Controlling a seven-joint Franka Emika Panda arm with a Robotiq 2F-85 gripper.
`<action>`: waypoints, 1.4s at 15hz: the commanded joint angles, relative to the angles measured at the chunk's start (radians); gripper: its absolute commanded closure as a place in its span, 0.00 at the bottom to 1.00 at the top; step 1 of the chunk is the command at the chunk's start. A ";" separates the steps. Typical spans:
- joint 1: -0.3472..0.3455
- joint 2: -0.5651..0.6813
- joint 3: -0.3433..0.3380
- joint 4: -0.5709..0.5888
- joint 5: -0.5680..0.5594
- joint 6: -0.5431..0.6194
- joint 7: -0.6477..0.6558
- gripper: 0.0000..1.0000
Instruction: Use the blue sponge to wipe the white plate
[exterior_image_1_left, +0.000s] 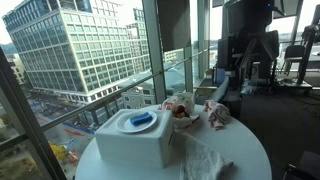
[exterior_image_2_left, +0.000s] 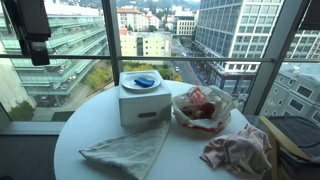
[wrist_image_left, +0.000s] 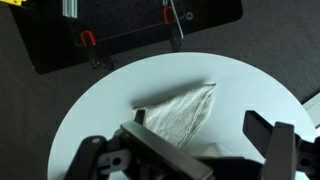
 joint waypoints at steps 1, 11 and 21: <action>-0.003 0.000 0.002 0.005 0.001 -0.002 -0.001 0.00; 0.043 0.286 0.022 0.159 0.008 0.104 -0.115 0.00; 0.054 0.818 -0.018 0.699 -0.031 0.059 0.031 0.00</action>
